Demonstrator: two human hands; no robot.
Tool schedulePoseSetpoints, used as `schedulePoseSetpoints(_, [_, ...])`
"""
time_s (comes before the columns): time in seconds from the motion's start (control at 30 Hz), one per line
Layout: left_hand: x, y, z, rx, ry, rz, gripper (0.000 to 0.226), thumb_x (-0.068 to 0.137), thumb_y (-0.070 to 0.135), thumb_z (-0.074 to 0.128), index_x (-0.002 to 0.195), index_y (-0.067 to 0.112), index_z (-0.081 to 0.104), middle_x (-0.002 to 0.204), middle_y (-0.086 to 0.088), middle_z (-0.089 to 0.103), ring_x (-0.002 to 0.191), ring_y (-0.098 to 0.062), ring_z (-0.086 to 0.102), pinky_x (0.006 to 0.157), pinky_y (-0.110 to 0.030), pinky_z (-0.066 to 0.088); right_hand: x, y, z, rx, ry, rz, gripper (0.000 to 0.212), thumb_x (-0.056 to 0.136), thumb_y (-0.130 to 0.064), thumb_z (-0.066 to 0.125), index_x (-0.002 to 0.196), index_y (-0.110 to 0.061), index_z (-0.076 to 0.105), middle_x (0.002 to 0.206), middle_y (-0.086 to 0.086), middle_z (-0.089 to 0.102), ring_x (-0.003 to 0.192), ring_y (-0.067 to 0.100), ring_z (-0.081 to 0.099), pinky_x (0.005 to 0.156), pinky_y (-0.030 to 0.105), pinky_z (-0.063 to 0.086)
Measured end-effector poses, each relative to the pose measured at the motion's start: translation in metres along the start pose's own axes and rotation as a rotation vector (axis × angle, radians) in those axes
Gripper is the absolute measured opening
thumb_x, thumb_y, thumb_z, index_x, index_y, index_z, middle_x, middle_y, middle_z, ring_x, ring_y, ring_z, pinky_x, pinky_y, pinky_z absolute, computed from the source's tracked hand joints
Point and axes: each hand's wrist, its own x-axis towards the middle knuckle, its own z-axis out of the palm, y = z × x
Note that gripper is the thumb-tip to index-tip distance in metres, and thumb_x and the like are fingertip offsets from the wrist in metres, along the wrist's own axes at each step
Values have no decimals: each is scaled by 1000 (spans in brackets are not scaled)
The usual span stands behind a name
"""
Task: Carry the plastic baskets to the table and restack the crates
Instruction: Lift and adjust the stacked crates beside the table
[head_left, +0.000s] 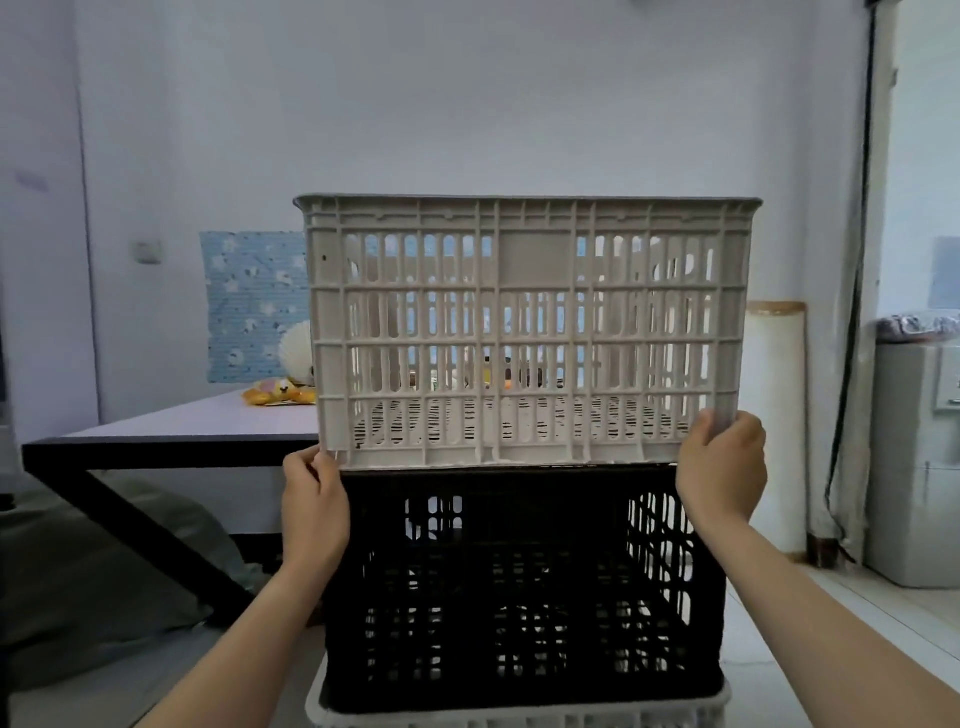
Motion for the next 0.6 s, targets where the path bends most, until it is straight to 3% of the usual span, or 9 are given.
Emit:
schedulePoseSetpoints(0.4, [1, -7, 15, -17, -16, 8, 44, 104, 30, 21, 141, 10, 36, 130, -13, 54, 101, -19, 46, 83, -34, 35, 0, 4, -2, 61, -19, 26, 44, 100, -37, 41, 120, 1, 48, 117, 19, 56, 95, 38, 59, 76, 40, 45])
schedulePoseSetpoints(0.6, [8, -10, 15, -86, -16, -1, 45, 102, 32, 25, 139, 10, 39, 131, -12, 53, 103, -18, 44, 85, -35, 33, -10, 10, 3, 40, -36, -32, 47, 101, -41, 32, 136, -10, 36, 123, 19, 56, 110, 40, 54, 92, 50, 46])
